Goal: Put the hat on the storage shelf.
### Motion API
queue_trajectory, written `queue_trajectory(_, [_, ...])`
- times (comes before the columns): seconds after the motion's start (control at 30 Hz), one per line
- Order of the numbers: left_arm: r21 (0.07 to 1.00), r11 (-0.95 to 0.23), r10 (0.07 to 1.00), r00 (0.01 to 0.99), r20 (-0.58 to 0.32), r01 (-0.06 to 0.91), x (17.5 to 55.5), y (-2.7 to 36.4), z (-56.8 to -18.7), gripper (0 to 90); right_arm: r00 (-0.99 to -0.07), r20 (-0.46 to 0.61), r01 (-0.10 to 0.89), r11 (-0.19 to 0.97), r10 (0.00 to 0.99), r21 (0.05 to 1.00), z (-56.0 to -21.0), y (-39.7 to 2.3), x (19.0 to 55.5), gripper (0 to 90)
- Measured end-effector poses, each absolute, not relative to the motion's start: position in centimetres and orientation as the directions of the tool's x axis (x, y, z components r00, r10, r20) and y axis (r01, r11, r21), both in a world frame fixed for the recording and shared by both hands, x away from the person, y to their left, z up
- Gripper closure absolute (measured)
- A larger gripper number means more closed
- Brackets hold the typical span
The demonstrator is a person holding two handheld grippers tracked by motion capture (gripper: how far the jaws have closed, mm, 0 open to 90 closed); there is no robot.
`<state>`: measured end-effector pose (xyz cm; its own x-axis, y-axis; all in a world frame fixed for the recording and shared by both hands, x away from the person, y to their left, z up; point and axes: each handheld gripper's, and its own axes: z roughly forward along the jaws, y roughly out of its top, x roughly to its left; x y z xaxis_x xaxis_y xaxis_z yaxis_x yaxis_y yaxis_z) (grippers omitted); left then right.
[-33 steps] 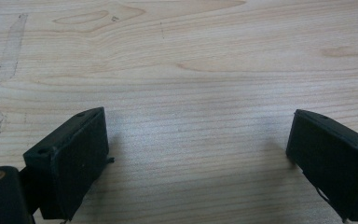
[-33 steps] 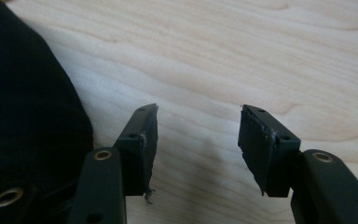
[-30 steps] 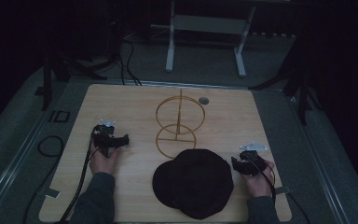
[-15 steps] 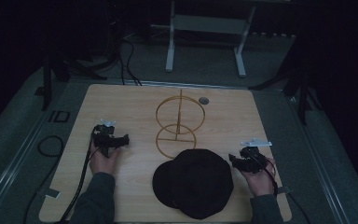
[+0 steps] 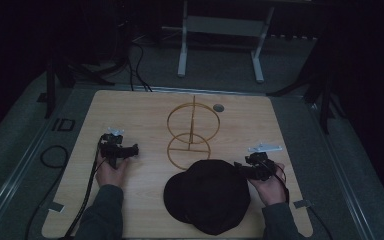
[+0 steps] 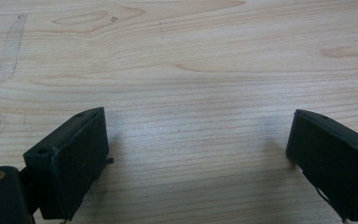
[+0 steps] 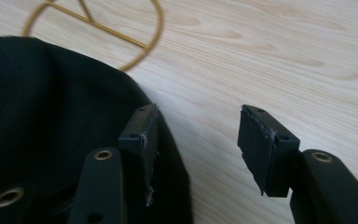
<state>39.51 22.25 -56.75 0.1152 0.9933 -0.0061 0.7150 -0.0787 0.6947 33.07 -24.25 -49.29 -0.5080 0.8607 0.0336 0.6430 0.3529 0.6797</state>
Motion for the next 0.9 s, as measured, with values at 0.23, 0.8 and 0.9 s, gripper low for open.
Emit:
queue_trajectory(0.23, [0.694, -0.079, 0.993, 0.116, -0.006, 0.716, 39.5, 22.2, -56.7, 5.3, -0.567, 0.072, 0.651, 0.393, 0.821, 0.65, -49.5, -22.9, 34.1, 48.5])
queue_trajectory(0.8, [0.694, -0.079, 0.993, 0.116, -0.006, 0.715, 39.5, 22.2, -56.7, 5.3, -0.651, 0.111, 0.621, 0.443, 0.751, 0.646, -48.4, -20.2, 35.0, 43.6])
queue_trajectory(0.9, [0.695, -0.079, 0.993, 0.116, -0.006, 0.715, 39.5, 22.2, -56.8, 5.3, -0.666, 0.117, 0.61, 0.448, 0.737, 0.654, -48.2, -19.5, 35.1, 42.9])
